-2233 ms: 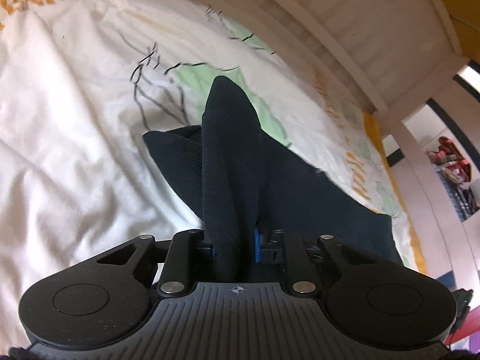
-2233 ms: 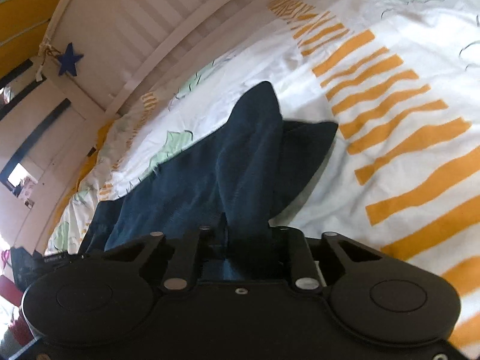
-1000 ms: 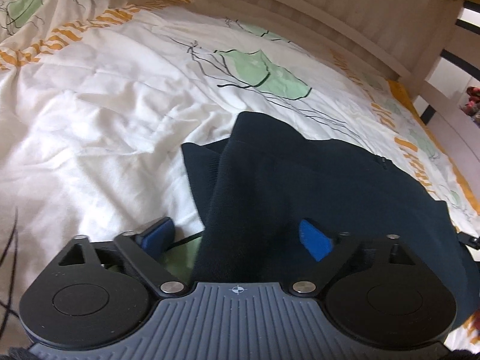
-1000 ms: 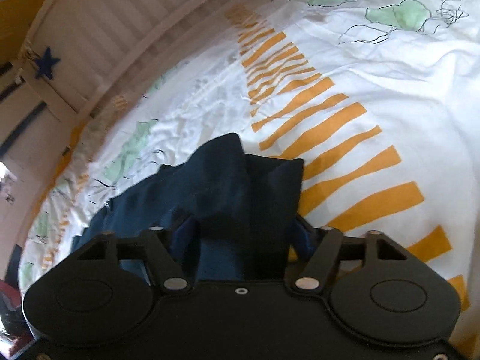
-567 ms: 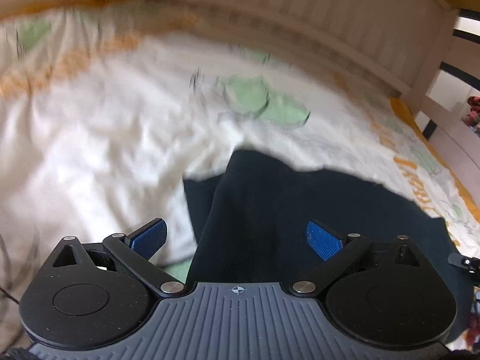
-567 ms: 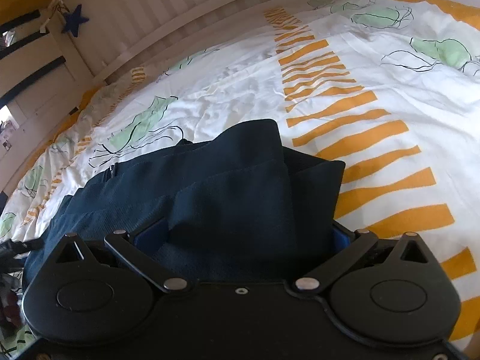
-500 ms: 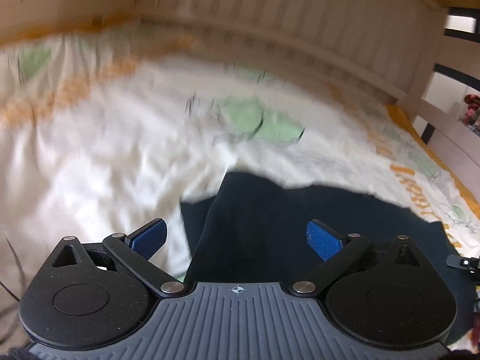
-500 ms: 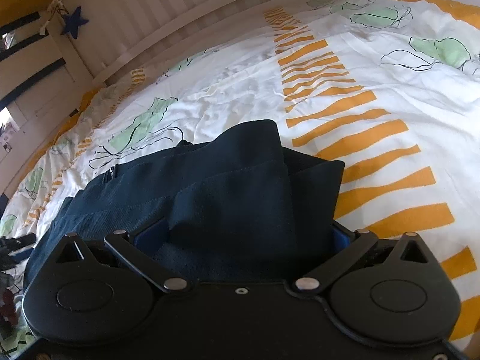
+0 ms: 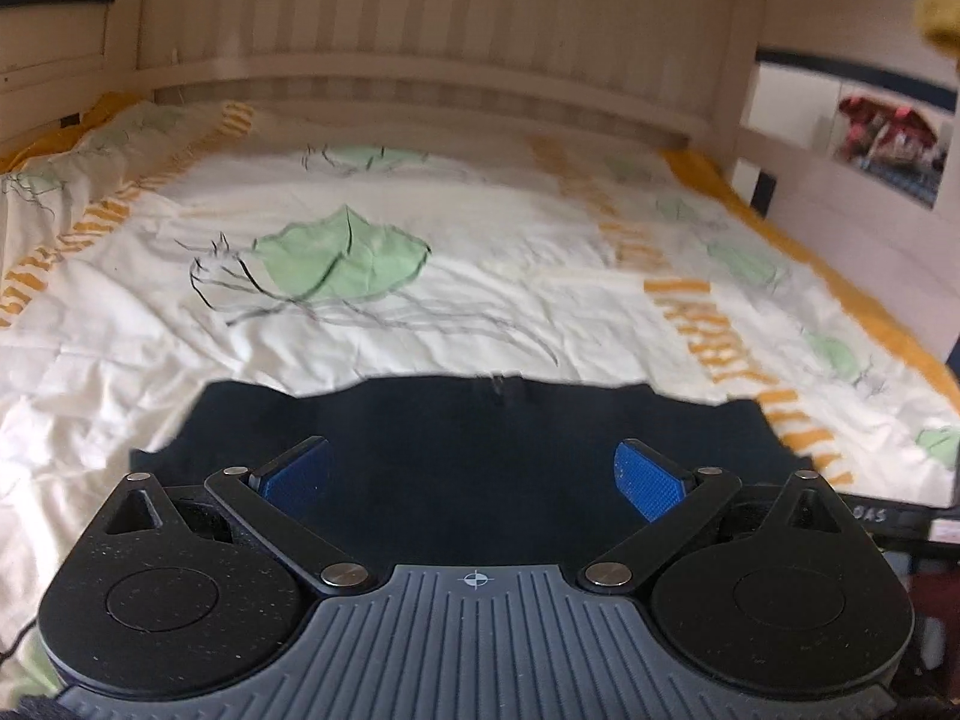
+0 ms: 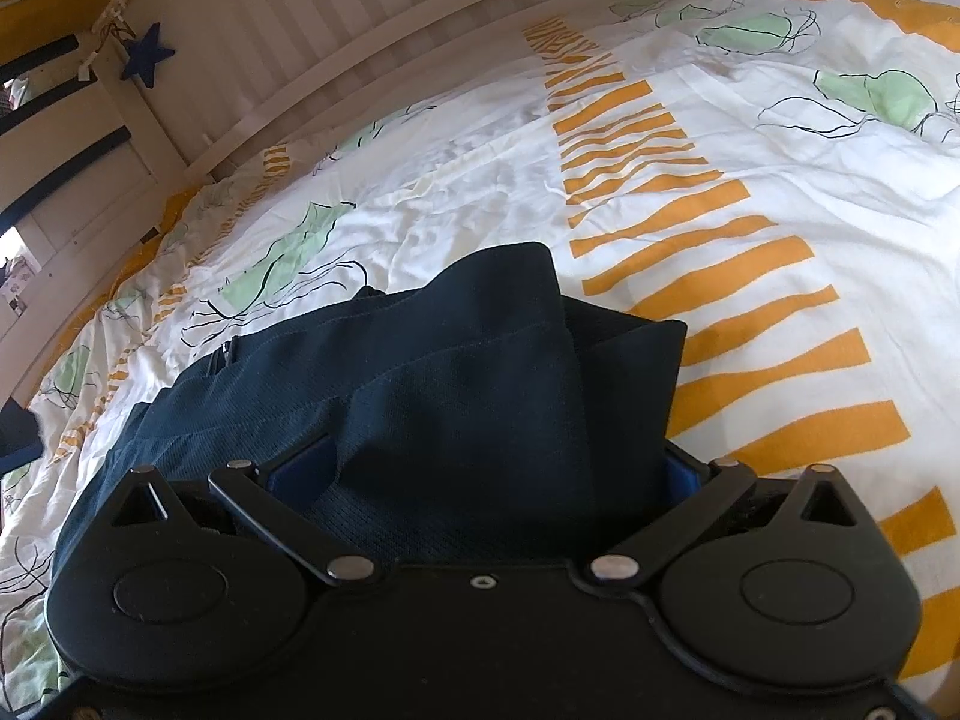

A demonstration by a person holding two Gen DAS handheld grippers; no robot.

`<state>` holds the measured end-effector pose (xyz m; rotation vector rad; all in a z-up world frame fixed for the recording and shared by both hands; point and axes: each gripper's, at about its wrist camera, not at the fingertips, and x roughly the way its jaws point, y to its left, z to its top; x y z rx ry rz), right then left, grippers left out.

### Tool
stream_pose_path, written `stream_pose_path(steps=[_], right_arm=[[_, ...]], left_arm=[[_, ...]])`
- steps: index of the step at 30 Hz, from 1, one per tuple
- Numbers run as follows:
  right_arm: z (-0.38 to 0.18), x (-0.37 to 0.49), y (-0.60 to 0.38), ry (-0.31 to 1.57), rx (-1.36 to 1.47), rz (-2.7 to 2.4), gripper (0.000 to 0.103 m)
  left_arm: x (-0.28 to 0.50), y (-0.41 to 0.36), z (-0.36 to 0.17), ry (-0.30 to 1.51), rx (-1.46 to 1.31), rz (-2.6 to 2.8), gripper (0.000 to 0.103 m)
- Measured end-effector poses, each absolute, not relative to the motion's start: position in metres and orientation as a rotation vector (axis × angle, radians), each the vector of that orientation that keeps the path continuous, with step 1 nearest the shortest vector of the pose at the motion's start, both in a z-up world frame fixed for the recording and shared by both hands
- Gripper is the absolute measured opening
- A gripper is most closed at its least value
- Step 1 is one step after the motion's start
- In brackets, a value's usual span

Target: Fold large clothes

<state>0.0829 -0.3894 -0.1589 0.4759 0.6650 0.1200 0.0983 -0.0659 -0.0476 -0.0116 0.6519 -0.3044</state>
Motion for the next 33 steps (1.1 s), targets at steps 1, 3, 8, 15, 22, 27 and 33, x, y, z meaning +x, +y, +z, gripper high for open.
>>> stream_pose_path(steps=[1,3,8,15,22,27,33], right_arm=[[-0.159,0.083,-0.389,0.665,0.476,0.12,0.102],[-0.159,0.083,-0.39,0.665,0.477,0.12,0.102],[-0.159,0.083,-0.39,0.665,0.476,0.12,0.102],[-0.159,0.082,-0.39,0.664,0.476,0.119,0.102],[-0.158,0.082,-0.39,0.662,0.477,0.12,0.103],[-0.158,0.082,-0.39,0.661,0.478,0.119,0.103],[-0.156,0.08,-0.397,0.696,0.552,0.126,0.103]], left_arm=[[0.102,-0.073,-0.051,0.669,0.006,-0.299,0.101],[0.106,-0.082,-0.059,0.692,0.045,-0.285,0.101],[0.112,-0.097,-0.075,0.727,0.093,-0.262,0.101],[0.123,-0.101,-0.094,0.773,0.081,-0.24,0.101],[0.129,-0.11,-0.109,0.805,0.128,-0.227,0.103],[0.129,-0.109,-0.115,0.804,0.12,-0.227,0.103],[0.13,-0.107,-0.116,0.803,0.112,-0.236,0.103]])
